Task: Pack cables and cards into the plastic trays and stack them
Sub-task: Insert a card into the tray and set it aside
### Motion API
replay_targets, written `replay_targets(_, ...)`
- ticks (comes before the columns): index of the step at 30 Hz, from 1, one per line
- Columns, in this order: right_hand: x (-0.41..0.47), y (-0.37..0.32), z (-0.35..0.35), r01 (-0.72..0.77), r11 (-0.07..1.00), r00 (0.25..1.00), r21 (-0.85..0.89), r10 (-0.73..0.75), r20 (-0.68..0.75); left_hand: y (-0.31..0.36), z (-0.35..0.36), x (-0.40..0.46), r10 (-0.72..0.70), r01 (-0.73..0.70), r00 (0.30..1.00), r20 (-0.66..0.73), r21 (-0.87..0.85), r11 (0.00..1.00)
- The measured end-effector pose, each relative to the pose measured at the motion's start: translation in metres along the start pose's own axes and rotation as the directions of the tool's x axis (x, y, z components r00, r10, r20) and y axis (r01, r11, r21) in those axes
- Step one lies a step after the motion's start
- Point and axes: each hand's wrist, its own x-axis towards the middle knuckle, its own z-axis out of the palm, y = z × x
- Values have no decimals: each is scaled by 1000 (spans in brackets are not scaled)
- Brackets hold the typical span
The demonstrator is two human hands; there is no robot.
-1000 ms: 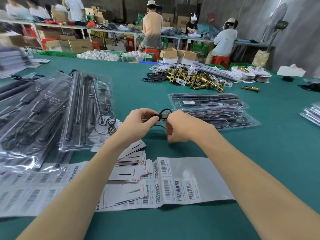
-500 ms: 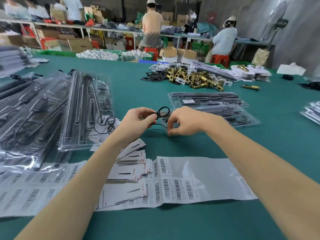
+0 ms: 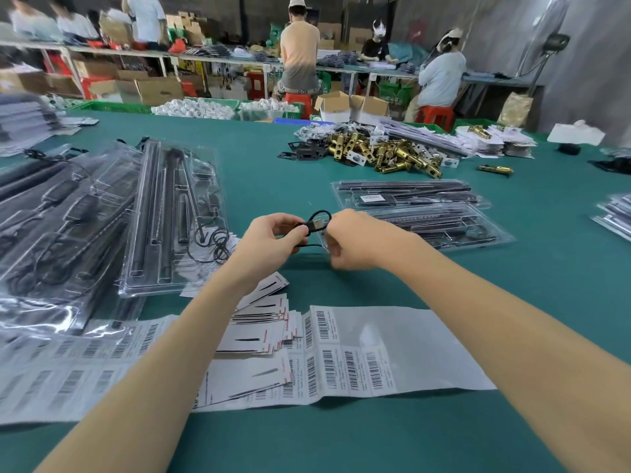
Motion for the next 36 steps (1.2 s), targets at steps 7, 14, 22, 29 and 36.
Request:
replay_targets(7,-15,36,20,-29,903,990,429,86,-115,0,-1,0,12,-13,1000,17,46,999)
replay_targets(14,-26,53,47,24,837,952,546,148,-268,2,2,-1,-1,0,1000,22,57,998)
replay_targets(22,-23,74,32,-64,743,968,666,209,-140,10,13,-7,115,-116,991,71,15,993)
replay_targets(29,-20,94,14,-78,647,996,758,87,29,6,30,-19,497,-488,865,65,332,807)
replay_targets(36,-19,97,18,-10,587,996,810,76,-43,12,52,-15,566,-548,820,82,397,737)
